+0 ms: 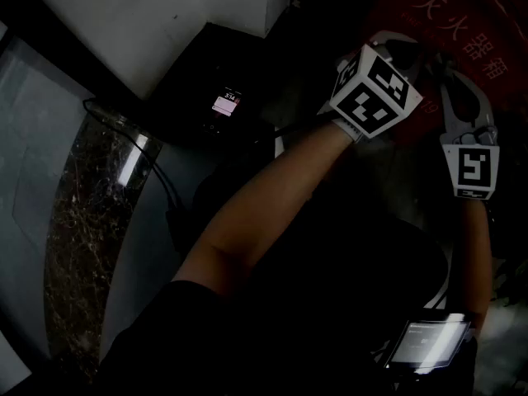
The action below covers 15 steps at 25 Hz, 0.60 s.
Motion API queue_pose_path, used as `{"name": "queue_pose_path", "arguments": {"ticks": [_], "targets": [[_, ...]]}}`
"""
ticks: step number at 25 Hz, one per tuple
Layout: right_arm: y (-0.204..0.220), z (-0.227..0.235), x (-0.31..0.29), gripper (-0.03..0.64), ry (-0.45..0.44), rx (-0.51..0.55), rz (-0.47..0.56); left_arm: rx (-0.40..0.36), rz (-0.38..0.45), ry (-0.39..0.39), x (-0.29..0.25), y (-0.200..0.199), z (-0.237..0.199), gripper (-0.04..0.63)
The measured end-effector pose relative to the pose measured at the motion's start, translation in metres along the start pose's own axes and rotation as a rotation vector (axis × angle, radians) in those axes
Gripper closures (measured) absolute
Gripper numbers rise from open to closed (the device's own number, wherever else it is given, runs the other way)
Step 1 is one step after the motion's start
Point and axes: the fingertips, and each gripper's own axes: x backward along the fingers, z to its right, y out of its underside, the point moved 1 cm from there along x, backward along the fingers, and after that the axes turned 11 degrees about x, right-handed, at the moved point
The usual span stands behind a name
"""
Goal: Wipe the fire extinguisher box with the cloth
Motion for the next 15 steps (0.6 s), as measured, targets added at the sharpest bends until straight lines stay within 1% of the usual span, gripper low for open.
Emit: {"name": "queue_pose_path", "arguments": {"ticks": [5, 7, 10, 15], "targets": [[-0.019, 0.008, -0.025, 0.586, 0.034, 0.090, 0.008, -0.005, 0.005, -0.025, 0.012, -0.013, -0.028, 0.592], [-0.025, 0.016, -0.033, 0.586, 0.033, 0.155, 0.000, 0.012, 0.037, -0.034, 0.018, -0.020, -0.037, 0.592], [-0.034, 0.031, -0.047, 0.588, 0.054, 0.237, 0.000, 0.027, 0.080, -0.025, 0.018, -0.035, -0.043, 0.592], [-0.065, 0.057, -0.078, 0.587, 0.097, 0.305, 0.024, -0.024, 0.113, -0.041, 0.028, -0.060, -0.047, 0.592]]}}
